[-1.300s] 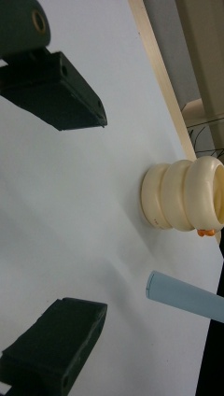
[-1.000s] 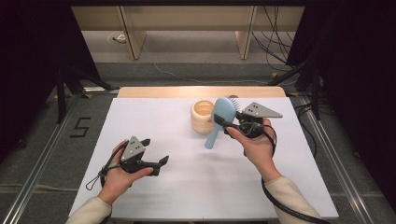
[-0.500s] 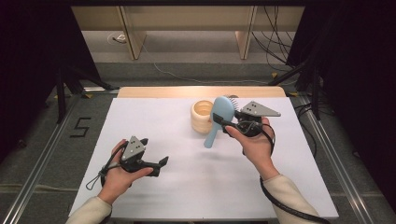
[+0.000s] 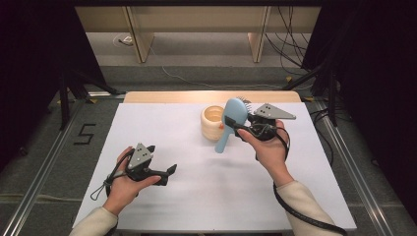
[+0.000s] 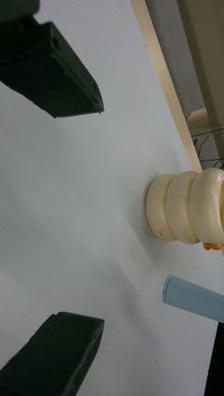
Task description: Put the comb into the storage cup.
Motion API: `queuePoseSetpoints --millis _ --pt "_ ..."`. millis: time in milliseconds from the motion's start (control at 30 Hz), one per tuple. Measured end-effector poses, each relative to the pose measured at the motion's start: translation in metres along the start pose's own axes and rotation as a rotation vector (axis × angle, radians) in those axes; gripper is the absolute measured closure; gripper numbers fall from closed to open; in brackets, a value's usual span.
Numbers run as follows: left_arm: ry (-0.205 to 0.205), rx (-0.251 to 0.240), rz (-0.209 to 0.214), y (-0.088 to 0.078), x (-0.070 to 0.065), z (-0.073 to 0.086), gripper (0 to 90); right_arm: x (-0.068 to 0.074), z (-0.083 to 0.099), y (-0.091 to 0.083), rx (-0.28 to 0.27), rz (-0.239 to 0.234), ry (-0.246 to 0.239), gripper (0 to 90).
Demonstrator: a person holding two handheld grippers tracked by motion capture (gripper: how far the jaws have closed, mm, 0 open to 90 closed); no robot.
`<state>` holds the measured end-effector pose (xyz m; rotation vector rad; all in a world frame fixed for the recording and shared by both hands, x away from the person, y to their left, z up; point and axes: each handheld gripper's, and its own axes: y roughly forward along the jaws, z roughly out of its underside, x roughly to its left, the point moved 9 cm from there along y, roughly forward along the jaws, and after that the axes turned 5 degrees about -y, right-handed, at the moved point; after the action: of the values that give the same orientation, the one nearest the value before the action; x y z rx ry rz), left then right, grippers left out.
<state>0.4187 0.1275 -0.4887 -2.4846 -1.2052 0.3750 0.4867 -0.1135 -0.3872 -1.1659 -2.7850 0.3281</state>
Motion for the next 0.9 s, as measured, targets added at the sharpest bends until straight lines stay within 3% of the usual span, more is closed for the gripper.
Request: queuePoseSetpoints --millis 900 --pt "-0.001 -0.003 -0.004 0.001 0.002 0.000 0.0 -0.010 -0.014 0.005 -0.015 0.029 -0.006 51.7"
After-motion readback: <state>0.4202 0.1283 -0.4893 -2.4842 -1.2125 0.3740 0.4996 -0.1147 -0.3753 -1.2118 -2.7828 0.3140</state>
